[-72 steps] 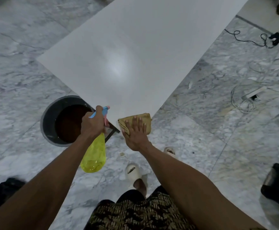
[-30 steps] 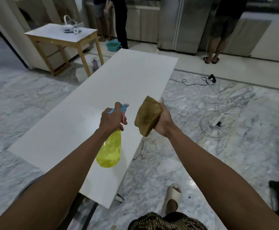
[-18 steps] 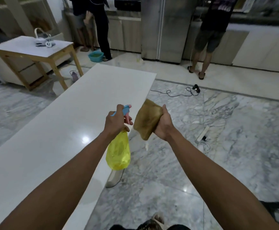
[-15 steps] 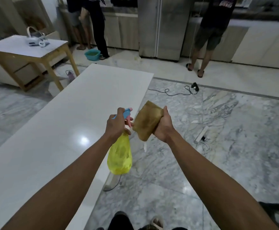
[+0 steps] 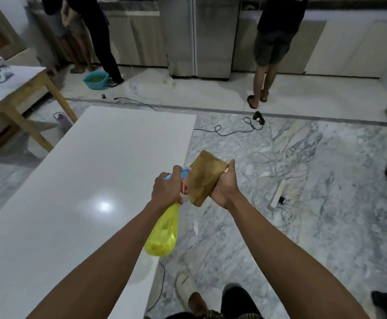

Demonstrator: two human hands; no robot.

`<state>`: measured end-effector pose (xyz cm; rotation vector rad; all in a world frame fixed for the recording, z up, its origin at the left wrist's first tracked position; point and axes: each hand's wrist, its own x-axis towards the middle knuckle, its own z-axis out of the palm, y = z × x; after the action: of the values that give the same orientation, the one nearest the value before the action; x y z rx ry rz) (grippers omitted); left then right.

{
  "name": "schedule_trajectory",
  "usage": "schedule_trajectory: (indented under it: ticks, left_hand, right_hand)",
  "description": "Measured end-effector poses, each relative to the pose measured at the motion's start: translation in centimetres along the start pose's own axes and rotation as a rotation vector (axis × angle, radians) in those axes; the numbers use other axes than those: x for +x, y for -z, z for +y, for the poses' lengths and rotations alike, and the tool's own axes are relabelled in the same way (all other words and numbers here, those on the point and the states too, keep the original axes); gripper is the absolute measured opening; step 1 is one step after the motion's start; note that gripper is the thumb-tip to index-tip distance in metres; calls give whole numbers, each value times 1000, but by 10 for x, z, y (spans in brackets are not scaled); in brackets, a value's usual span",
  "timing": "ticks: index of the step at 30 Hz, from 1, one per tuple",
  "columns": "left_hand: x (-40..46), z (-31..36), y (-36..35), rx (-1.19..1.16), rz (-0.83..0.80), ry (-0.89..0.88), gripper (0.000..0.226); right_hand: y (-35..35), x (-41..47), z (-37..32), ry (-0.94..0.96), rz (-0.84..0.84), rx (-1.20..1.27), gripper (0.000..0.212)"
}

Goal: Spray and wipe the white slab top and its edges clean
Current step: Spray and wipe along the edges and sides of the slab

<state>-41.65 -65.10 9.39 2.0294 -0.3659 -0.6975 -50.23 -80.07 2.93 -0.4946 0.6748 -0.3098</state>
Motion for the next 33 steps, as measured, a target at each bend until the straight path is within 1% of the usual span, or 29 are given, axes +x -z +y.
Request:
schedule_trajectory:
  ticks: [2,3,5,7,9,11,14,16,19,20,21,22,24,26,27,28,30,33]
  left_hand:
    - [34,7,-5,11,-1,47,58]
    - [46,12,-8,7,-8,59,58]
    - [67,23,-13,18,1,84,56]
    - [94,32,-20,102,-26,41,47]
    - [124,42,-29,136,-51,35,44]
    - [147,52,-38,125,-35,98,51]
    - [188,69,-50,76,20,202,49]
    - [216,78,-58,70,16,266,51]
    - [269,86,-70,48,1,288,69]
    - [287,87,-73,49,2,300,73]
    - [301,90,-76,47,4,290,73]
    - [314,92,-79,43,-1,283,71]
    - [332,103,-83,9,23,288,65]
    - [350,105,-83,-47,51,272,49]
    - [361,103,-83,-56,61,248,42]
    - [369,102,-82,-58,72,225,41]
    - [386,102,-79,-66,84,210,42]
    - [406,99,-73,-101,114,194,42]
  right_hand:
    - [-6,19,-15,-5,20,36,107]
    - [-7,25,-21,-11,31,37,106]
    - [-11,41,-35,-6,49,21,104]
    - [-15,63,-49,-9,35,7,101]
    - [-16,93,-62,-33,80,-31,96]
    - [-16,120,-75,-38,124,-33,92]
    - [-15,164,-98,-73,85,7,96]
    - [-16,189,-114,-98,82,-2,96]
    - [-19,234,-139,-120,122,-110,86]
    - [-17,253,-146,-125,160,-158,82]
    - [-16,271,-153,-127,215,-231,77]
    - [-15,288,-158,-135,269,-311,73]
    - [-12,320,-162,-200,348,-506,76]
    - [-13,346,-166,-209,399,-613,76]
    - [-13,361,-167,-168,417,-641,73]
    - [-13,377,-169,-87,415,-664,67]
    - [-18,408,-172,142,396,-748,55]
    - [-31,455,-169,374,420,-987,54]
